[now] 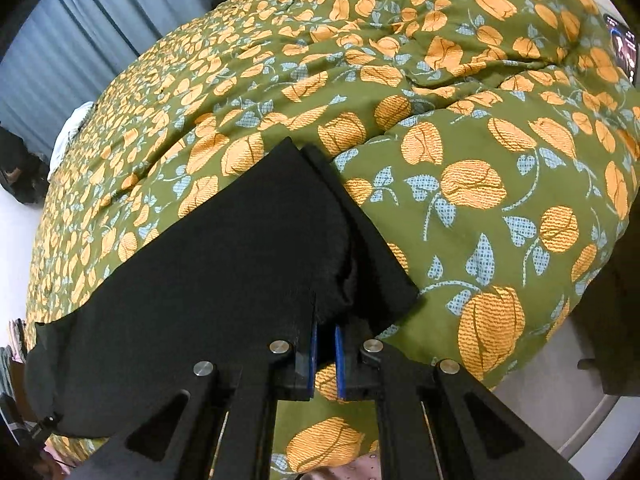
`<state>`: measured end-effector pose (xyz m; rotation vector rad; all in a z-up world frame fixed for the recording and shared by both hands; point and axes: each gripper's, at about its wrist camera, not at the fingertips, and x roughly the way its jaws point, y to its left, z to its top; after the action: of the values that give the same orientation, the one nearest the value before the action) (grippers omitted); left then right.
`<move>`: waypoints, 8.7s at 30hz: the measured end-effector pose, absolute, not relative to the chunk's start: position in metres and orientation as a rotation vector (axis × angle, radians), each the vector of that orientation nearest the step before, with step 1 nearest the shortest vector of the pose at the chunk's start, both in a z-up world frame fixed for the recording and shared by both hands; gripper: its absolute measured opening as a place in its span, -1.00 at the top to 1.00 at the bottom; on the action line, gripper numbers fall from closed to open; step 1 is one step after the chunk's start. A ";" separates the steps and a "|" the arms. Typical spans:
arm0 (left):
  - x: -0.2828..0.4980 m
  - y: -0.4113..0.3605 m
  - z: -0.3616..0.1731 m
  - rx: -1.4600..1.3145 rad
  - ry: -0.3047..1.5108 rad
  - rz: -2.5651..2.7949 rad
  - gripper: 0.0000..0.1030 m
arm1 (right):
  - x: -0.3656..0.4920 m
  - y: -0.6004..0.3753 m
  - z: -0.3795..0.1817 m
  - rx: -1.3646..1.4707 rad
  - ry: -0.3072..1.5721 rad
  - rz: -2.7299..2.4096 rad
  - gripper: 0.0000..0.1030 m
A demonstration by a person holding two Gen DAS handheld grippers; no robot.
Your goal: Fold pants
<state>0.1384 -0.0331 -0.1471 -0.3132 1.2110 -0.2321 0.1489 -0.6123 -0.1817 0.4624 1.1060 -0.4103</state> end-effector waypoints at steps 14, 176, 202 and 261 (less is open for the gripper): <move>0.135 -0.039 -0.153 -0.274 1.259 -0.224 0.67 | 0.152 -0.608 -0.185 0.433 1.133 -0.424 0.85; 0.146 0.020 -0.154 0.072 1.147 0.221 -0.92 | 0.234 -0.634 -0.204 0.426 1.250 0.283 0.48; 0.124 0.058 -0.140 -0.108 1.070 0.142 -0.92 | 0.252 -0.181 -0.179 0.520 0.972 0.620 -0.96; 0.151 -0.056 -0.128 -0.138 1.198 -0.294 0.80 | 0.146 -0.313 -0.177 0.296 0.839 0.012 -1.00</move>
<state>0.1510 -0.0555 -0.1279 -0.1379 1.1977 -0.2944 0.1457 -0.3127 -0.1769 0.2964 0.8388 0.0115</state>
